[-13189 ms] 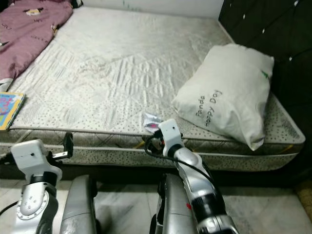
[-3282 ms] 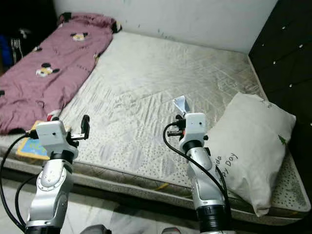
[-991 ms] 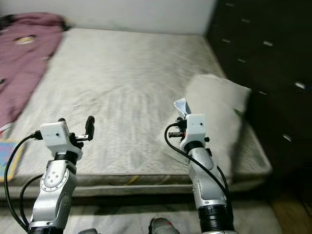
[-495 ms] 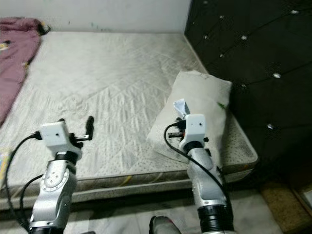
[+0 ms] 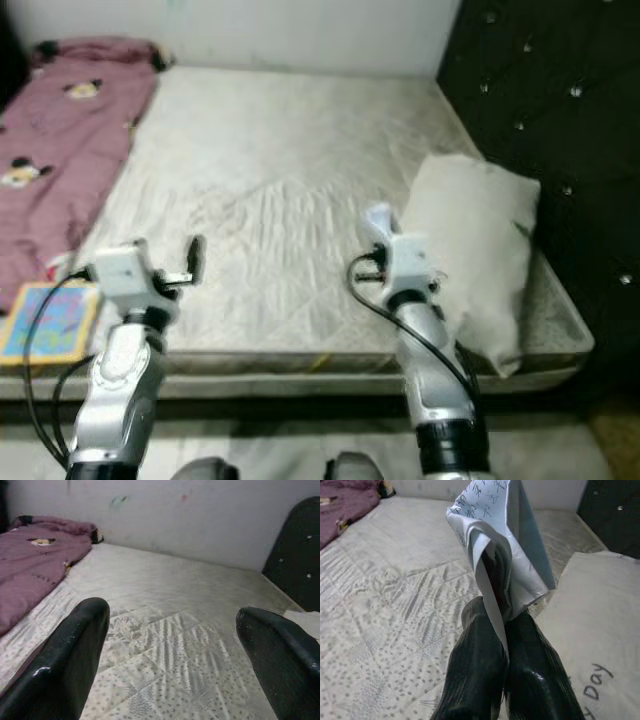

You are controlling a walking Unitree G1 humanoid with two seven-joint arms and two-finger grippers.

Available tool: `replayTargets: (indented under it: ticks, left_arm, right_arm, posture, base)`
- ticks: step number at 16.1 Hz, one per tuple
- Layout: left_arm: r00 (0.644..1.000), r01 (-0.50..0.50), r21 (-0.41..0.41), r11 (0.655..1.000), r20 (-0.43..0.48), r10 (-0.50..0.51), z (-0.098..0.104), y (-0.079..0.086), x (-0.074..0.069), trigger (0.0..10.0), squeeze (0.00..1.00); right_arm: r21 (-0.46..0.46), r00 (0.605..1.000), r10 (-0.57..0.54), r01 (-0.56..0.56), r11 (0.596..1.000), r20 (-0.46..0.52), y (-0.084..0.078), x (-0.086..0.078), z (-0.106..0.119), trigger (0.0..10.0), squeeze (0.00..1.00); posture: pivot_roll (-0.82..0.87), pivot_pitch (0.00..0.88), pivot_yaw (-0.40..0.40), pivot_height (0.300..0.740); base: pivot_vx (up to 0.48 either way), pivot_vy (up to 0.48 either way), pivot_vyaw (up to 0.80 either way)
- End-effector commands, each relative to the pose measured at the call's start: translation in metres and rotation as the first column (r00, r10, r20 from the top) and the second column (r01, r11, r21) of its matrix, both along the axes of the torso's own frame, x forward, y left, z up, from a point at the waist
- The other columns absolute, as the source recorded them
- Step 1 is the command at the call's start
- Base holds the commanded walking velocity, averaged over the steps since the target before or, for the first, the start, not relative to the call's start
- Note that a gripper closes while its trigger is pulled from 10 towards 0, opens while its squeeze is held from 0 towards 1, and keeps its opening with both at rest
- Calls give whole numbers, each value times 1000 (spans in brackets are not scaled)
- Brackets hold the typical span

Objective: Clean up the room

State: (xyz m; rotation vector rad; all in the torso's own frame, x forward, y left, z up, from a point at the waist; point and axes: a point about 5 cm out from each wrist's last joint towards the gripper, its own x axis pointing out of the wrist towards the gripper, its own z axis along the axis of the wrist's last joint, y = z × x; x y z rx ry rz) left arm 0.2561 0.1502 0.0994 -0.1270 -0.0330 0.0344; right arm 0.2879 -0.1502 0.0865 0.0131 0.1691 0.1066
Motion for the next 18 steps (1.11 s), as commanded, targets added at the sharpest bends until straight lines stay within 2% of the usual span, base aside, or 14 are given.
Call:
replayTargets:
  ticks: [1,3,12,13,18]
  left_arm:
    - [1000,-28,13,1000,-9,28,-1,8,-1,10000,0]
    - [1000,-29,11,1000,-9,29,-1,8,-1,10000,0]
    - [1000,-14,3,1000,-1,14,-1,7,-2,10000,0]
    - [1000,11,-11,1000,8,-11,0,5,-2,10000,0]
    - [1000,16,-14,1000,10,-16,0,5,-3,10000,0]
  right_arm:
    - [15,1000,26,-27,1000,7,8,1,3,10000,0]
    - [13,1000,28,-28,1000,5,8,2,3,10000,0]
    - [12,999,34,-34,999,-3,10,2,1,10000,0]
    - [13,999,32,-32,999,-4,10,2,1,10000,0]
    - [16,1000,28,-28,999,-6,10,2,1,10000,0]
  posture:
    - [-35,0,-41,740]
    - [-35,0,-41,740]
    - [-40,0,-38,740]
    - [-42,0,-37,740]
    - [-42,0,-35,740]
  base:
    - [0,439,0]
    - [0,394,0]
    - [0,0,0]
    - [240,0,-419]
    - [327,0,-386]
